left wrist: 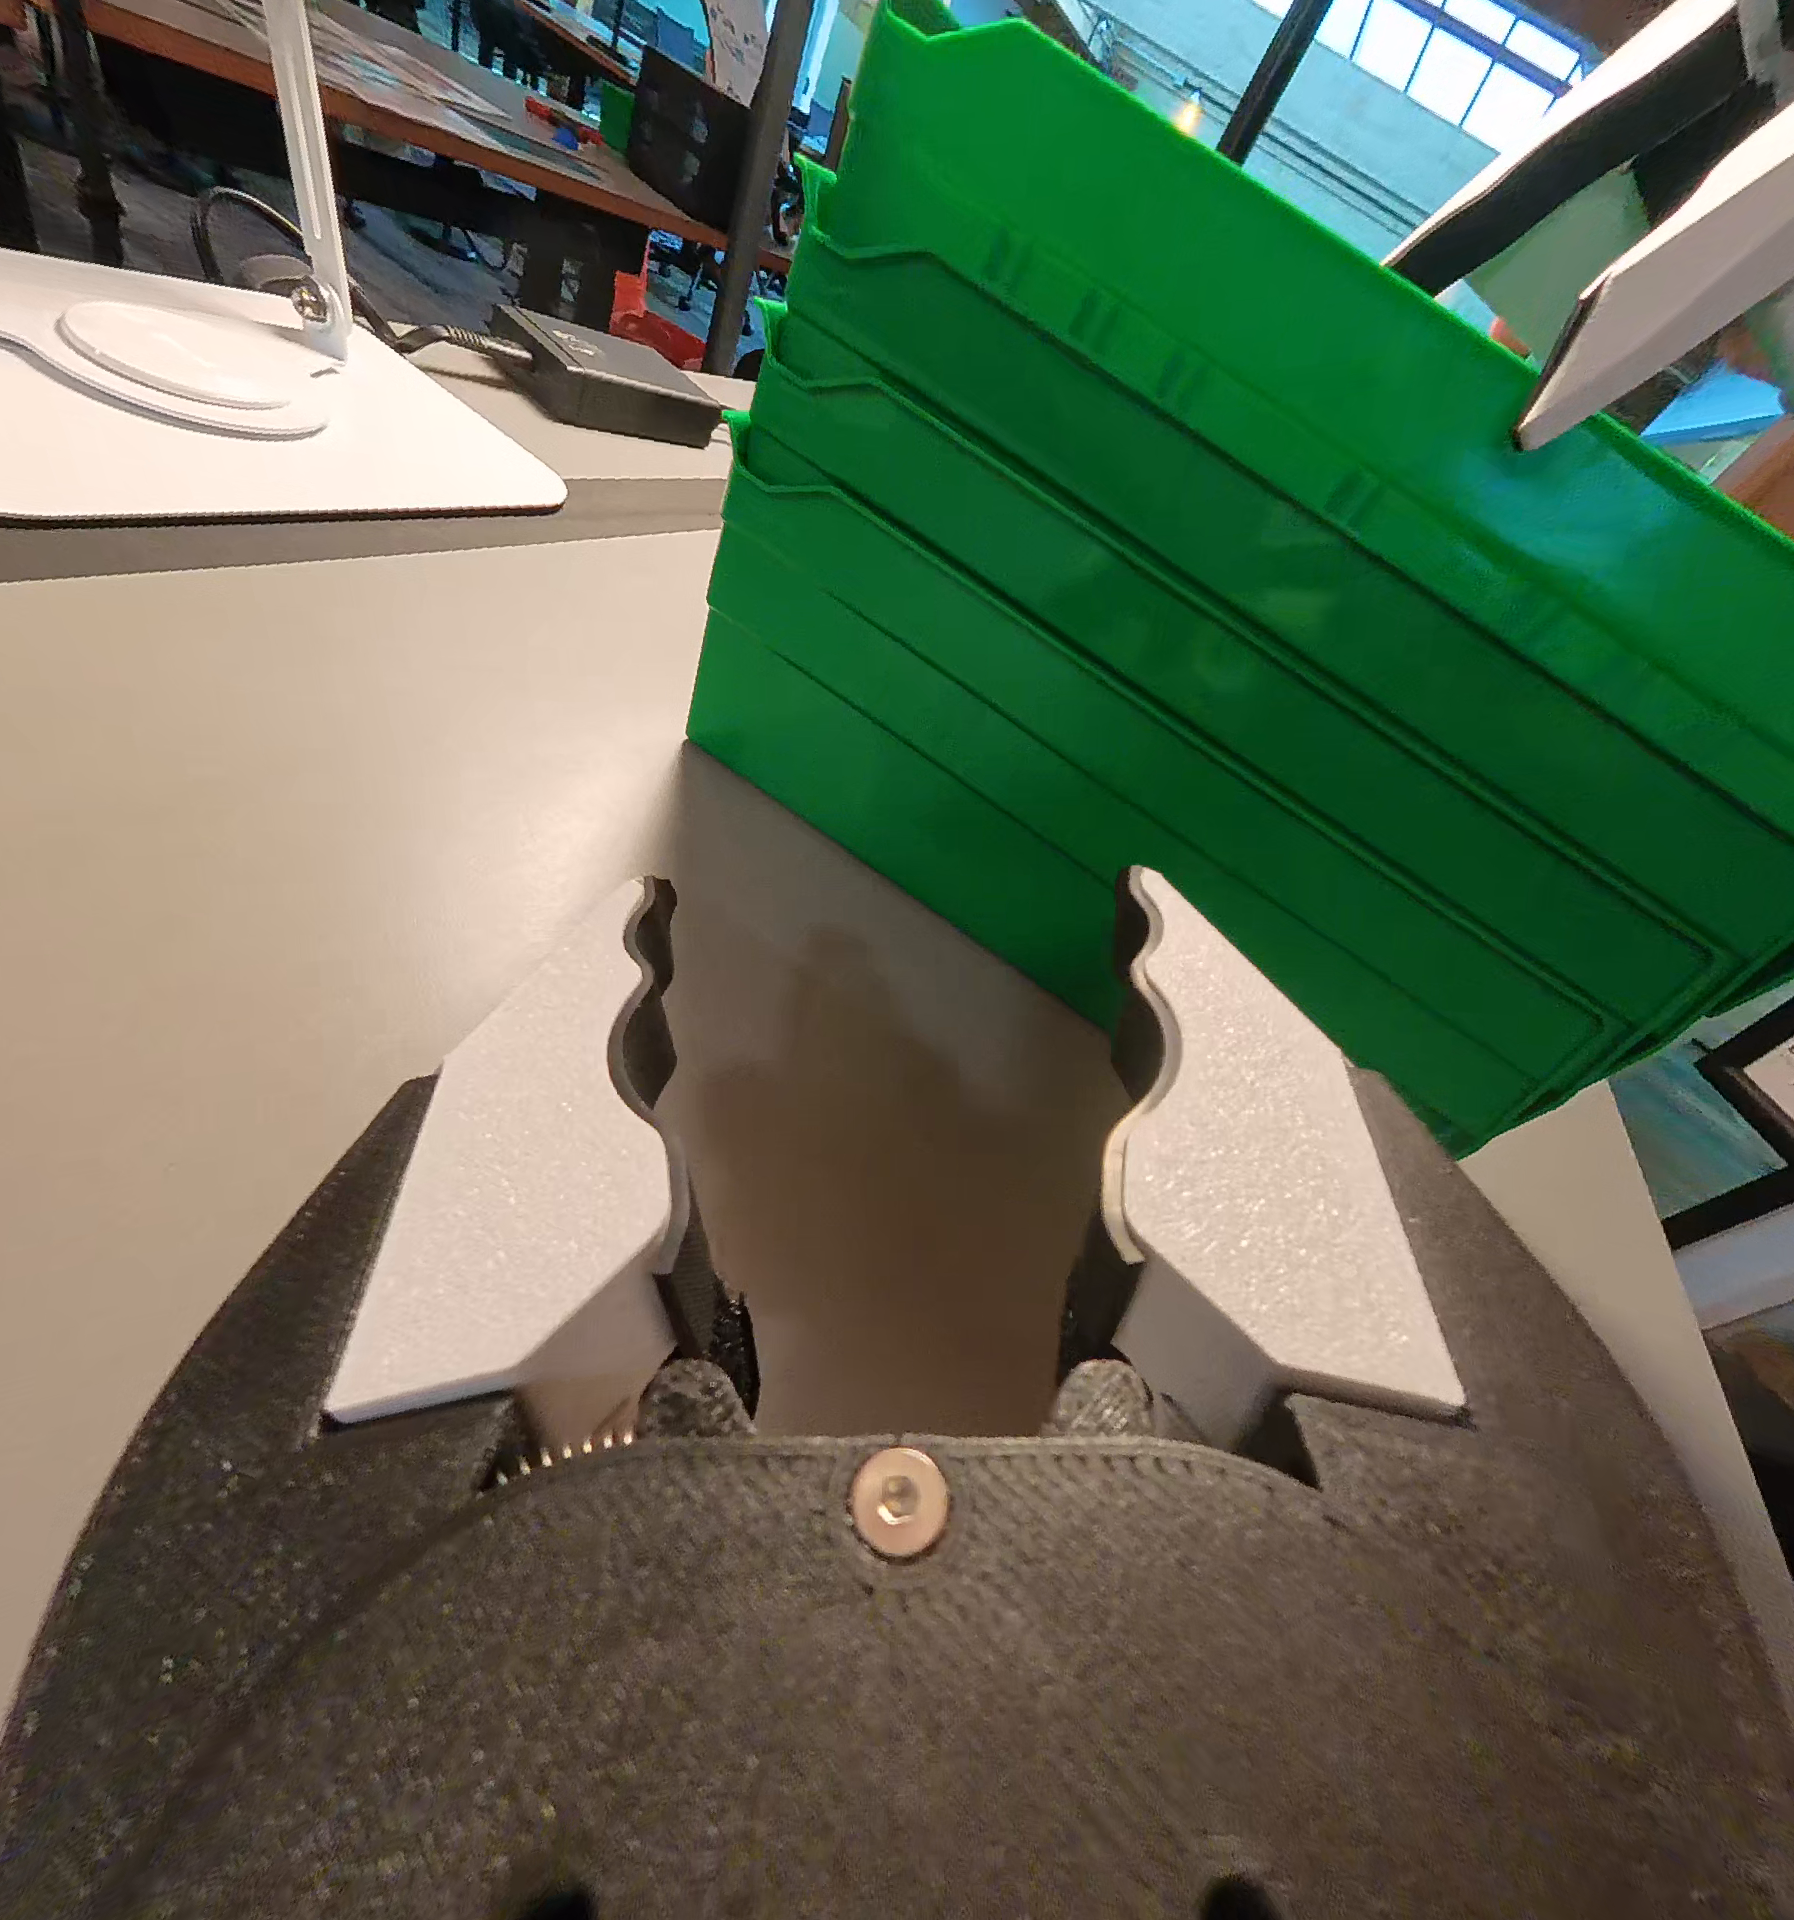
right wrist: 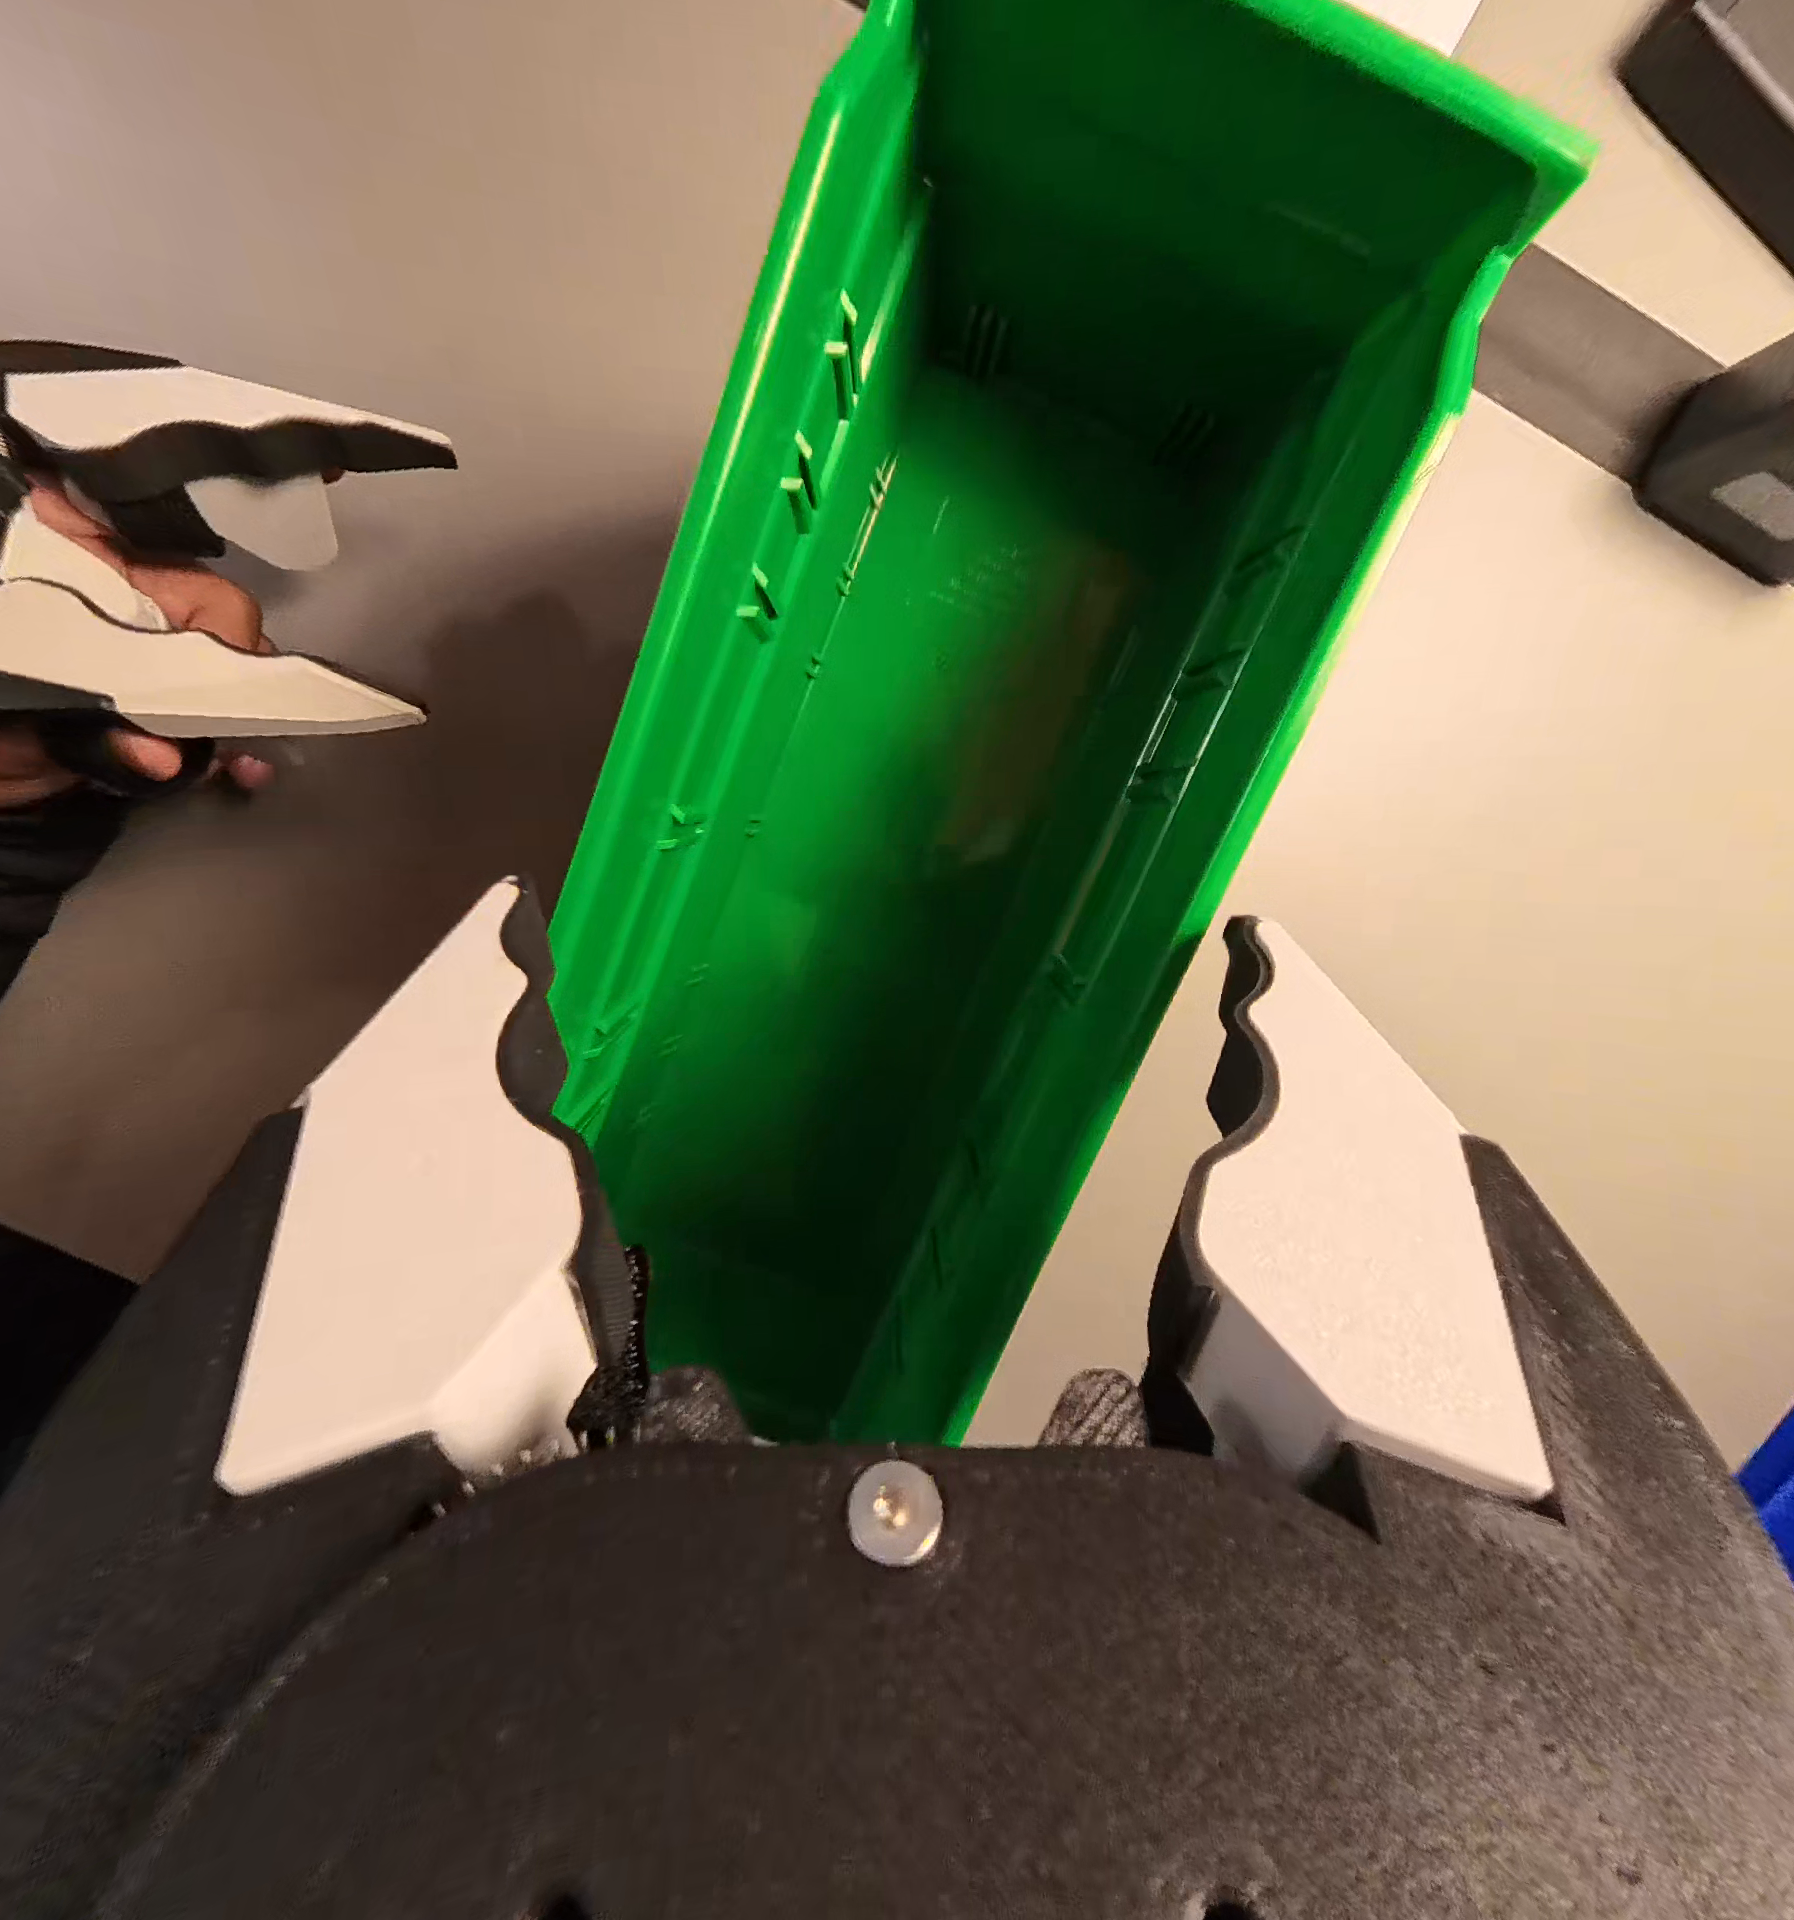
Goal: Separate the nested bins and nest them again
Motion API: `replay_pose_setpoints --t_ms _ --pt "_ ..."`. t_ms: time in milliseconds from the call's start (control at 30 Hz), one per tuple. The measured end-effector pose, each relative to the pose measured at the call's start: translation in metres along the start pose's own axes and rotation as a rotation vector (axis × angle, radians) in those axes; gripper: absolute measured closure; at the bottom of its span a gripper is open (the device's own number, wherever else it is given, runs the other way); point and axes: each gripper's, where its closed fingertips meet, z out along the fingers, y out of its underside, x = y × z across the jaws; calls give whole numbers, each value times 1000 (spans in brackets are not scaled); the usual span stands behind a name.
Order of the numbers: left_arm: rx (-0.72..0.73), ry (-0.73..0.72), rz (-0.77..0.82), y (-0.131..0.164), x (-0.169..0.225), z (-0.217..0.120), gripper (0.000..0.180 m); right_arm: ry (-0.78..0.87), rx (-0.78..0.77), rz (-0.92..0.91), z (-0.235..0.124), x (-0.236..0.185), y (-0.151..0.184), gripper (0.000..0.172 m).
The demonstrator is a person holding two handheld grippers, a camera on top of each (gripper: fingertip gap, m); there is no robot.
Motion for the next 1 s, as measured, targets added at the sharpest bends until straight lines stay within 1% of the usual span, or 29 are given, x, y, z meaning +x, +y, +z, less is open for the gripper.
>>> replay_pose_setpoints --t_ms 67,100,133,200,367,667,800,933,1000 --pt "0 -2 4 0 0 0 96 11 -32 -25 -1 -2 3 42" --pt "-2 -2 4 1 0 0 96 0 -52 -39 -1 -7 6 40" --pt "-4 -2 2 1 1 -1 96 -9 -62 -47 -1 -11 9 34" --pt "-2 -3 4 1 1 -1 96 -1 -67 -63 -2 -12 10 33" --pt "-12 -5 19 3 3 -1 96 -21 -83 -5 7 -7 18 32" --pt "-14 -12 31 4 4 -2 96 -28 -98 9 4 -10 17 50" --pt "-11 -11 28 4 4 -2 97 -23 -95 3 2 -12 15 61" --pt "-7 -8 19 3 3 -3 97 -44 -67 3 -9 -16 9 66" --pt "-5 -6 14 3 3 -3 97 -71 -21 10 -23 -19 0 66"
